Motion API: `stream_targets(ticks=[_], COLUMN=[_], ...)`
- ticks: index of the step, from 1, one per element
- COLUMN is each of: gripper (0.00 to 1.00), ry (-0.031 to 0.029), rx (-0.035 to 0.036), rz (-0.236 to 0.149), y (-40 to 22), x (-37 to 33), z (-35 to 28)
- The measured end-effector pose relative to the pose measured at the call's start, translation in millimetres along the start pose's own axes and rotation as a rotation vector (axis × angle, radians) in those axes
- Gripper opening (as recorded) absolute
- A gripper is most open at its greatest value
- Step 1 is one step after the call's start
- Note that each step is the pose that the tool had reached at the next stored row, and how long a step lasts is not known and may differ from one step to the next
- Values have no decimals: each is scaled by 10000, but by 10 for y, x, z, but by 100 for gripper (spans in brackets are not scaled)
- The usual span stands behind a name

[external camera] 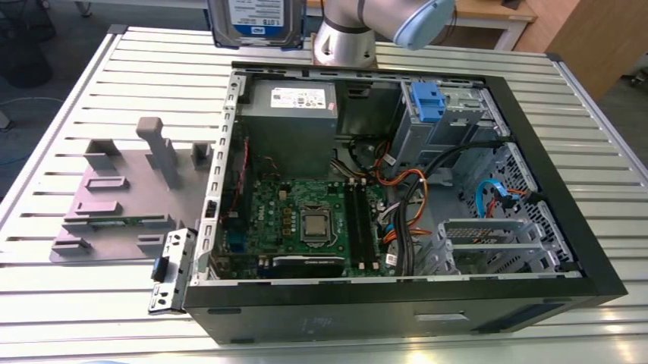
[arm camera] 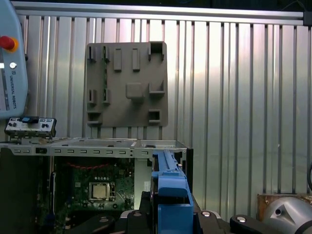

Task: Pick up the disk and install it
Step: 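Pick up the disk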

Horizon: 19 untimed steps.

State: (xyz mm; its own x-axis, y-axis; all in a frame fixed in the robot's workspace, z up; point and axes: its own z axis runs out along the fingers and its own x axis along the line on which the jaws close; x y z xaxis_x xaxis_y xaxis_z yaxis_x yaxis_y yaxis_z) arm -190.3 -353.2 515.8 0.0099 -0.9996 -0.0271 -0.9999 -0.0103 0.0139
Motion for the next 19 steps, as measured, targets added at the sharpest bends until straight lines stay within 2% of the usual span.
stream_targets(ticks=[19], gripper=[36], ry=[0], rx=[0], rz=[0], y=[-52], x=[1], z=[0])
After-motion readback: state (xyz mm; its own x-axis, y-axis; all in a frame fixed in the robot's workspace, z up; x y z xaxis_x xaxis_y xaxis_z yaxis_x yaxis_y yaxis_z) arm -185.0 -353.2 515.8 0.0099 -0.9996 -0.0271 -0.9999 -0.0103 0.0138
